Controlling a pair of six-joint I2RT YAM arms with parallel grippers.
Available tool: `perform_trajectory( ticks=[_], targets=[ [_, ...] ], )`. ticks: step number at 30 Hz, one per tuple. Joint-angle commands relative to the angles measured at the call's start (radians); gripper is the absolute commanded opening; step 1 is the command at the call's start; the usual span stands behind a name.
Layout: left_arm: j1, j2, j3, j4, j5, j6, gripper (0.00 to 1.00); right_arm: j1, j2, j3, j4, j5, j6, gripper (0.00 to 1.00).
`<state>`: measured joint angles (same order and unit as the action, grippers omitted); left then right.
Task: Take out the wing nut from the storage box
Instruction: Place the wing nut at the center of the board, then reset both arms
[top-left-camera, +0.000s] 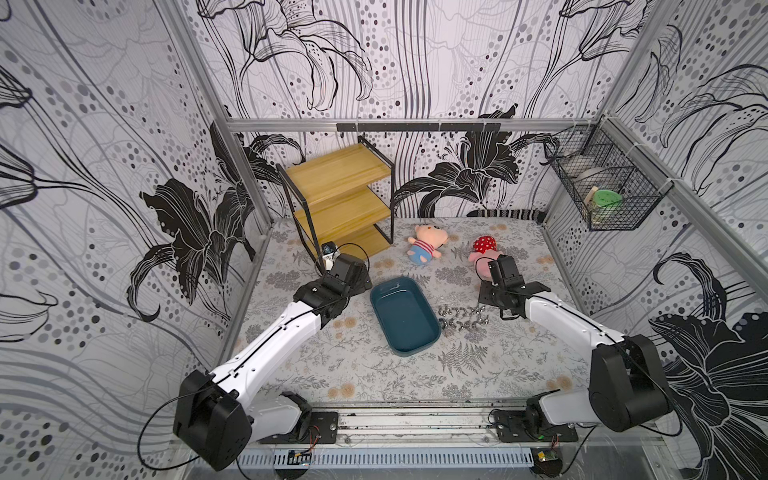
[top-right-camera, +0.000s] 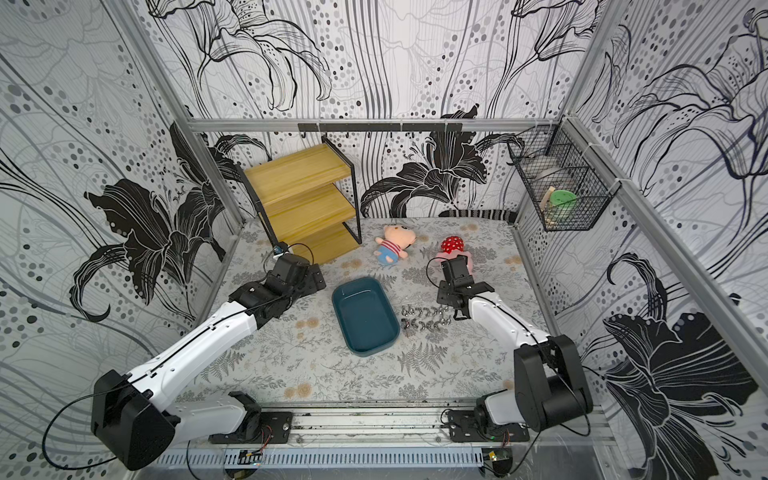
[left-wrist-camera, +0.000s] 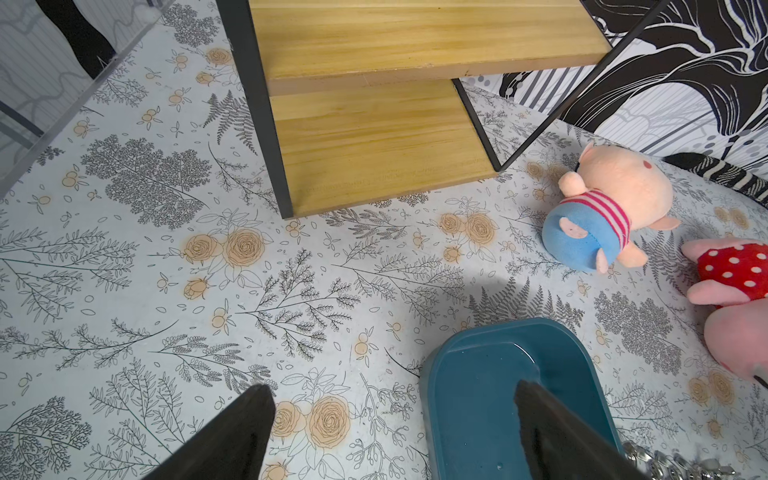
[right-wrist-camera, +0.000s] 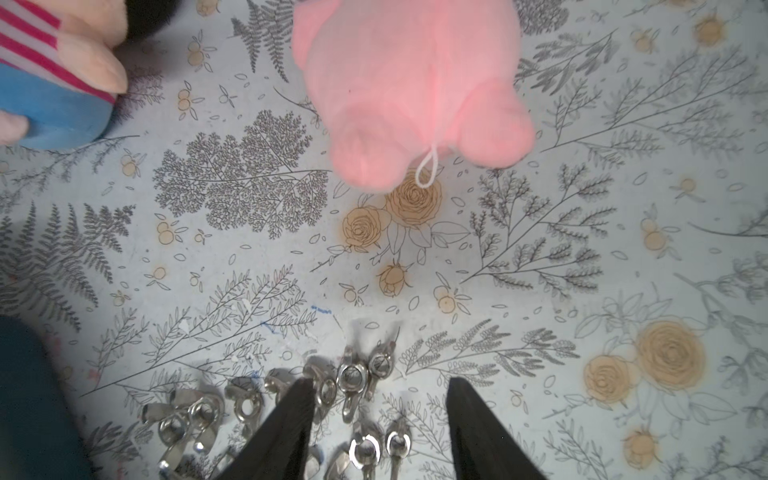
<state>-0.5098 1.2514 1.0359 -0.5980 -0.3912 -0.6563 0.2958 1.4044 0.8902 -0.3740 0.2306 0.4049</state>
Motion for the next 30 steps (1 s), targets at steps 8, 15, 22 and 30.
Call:
perform_trajectory(
  ticks=[8,15,22,30],
  targets=[
    [0.042,-0.051,-0.044,0.104,-0.05,0.092,0.97,-0.088,0.022,0.073,-0.008,0.042,-0.168,0.89],
    [0.114,-0.105,-0.118,0.19,-0.038,0.13,0.98,-0.181,0.018,0.04,0.119,0.07,-0.153,0.96],
    [0.191,-0.134,-0.185,0.258,-0.052,0.166,0.97,-0.212,0.022,-0.198,0.606,0.208,-0.293,0.96],
    [0.229,-0.151,-0.29,0.383,-0.145,0.197,0.97,-0.234,0.134,-0.283,0.882,0.186,-0.362,0.96]
  ],
)
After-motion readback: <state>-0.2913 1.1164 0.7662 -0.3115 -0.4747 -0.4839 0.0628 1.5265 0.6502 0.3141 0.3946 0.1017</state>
